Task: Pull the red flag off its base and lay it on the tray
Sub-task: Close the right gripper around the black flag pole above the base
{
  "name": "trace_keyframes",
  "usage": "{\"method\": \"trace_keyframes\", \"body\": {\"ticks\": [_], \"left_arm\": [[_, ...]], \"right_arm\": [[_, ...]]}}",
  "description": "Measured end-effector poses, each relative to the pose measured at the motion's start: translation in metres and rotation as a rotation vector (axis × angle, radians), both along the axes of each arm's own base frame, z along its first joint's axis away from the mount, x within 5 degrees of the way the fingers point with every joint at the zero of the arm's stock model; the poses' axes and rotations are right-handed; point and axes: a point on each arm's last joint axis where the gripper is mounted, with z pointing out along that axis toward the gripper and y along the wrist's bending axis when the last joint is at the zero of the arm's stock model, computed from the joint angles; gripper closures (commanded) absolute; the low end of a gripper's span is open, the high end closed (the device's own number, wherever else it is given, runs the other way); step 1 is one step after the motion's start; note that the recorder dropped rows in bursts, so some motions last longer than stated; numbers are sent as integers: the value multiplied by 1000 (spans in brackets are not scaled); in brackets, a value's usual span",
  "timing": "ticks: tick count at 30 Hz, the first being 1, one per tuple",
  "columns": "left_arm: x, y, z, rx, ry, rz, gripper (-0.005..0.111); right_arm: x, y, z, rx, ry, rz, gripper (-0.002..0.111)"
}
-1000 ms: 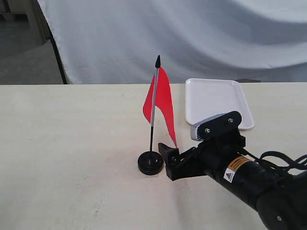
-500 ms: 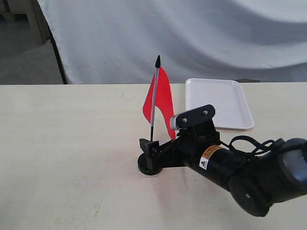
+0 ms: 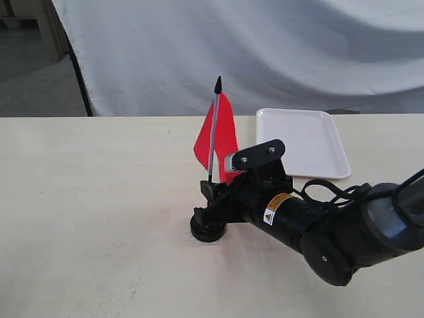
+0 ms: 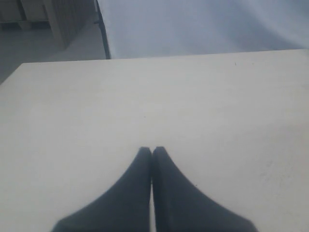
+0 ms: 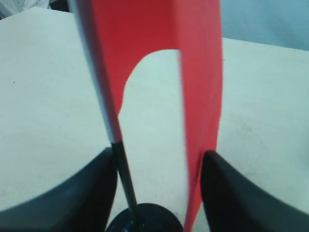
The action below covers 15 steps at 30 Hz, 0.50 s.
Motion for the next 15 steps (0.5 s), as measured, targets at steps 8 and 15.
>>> {"method": "trace_keyframes", "body": {"ticks": [8,15], "left_arm": [[0,0,0,0,0,0,107],[0,0,0,0,0,0,107]], "right_arm": [[6,9,-3,-17,-23,58,66],[6,10,-12,-33,-8,71,81]]}}
